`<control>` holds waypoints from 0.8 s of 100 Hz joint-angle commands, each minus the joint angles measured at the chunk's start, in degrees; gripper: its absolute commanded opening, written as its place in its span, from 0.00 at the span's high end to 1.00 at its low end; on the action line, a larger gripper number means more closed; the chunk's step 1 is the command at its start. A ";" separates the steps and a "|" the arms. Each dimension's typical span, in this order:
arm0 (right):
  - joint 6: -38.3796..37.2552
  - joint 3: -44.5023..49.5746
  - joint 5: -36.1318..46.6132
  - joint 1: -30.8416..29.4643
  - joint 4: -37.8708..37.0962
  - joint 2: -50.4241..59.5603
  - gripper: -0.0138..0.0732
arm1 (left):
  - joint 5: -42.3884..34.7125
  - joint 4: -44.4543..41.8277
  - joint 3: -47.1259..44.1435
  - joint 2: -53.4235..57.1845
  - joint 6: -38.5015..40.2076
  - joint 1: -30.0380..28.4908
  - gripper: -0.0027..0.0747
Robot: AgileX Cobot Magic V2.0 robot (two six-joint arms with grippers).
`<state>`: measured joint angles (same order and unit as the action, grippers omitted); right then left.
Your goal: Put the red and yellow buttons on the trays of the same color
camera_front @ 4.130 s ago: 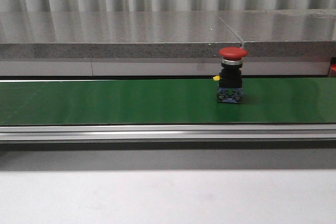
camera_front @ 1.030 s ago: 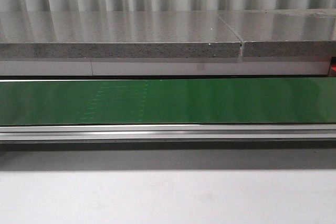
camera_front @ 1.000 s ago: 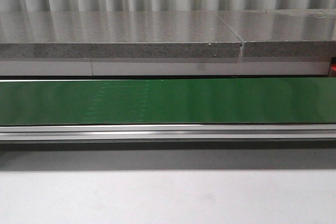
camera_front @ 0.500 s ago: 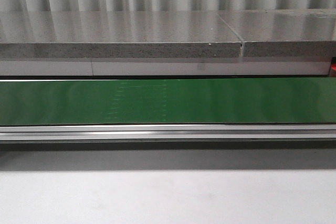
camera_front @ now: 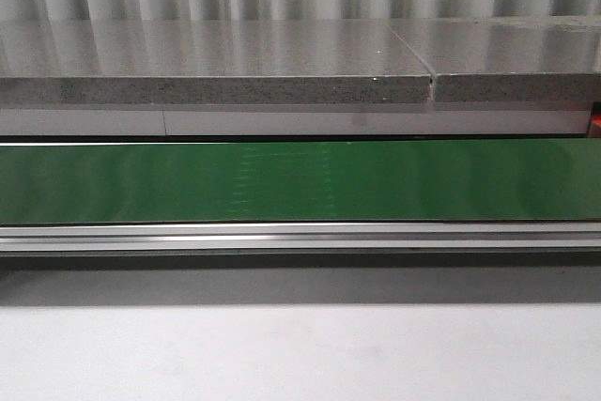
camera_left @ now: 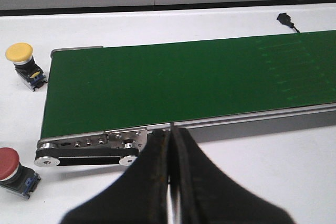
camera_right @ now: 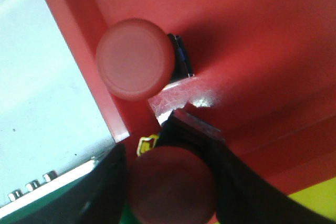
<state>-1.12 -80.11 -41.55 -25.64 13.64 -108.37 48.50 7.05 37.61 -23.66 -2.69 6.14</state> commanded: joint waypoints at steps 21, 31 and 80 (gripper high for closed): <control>0.14 -1.69 1.46 -0.28 0.92 3.63 0.26 | -4.16 0.58 1.41 -0.39 0.09 0.41 0.99; 1.98 -1.69 1.28 -0.28 0.92 5.34 0.26 | -4.16 0.58 1.41 -0.39 0.09 0.41 0.99; 10.98 -0.98 -4.59 5.76 0.29 18.86 0.77 | -4.16 0.58 1.41 -0.39 0.09 0.41 0.99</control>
<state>8.69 -80.11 -47.31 -21.35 13.65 -94.51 48.50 7.05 37.61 -23.66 -2.69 6.14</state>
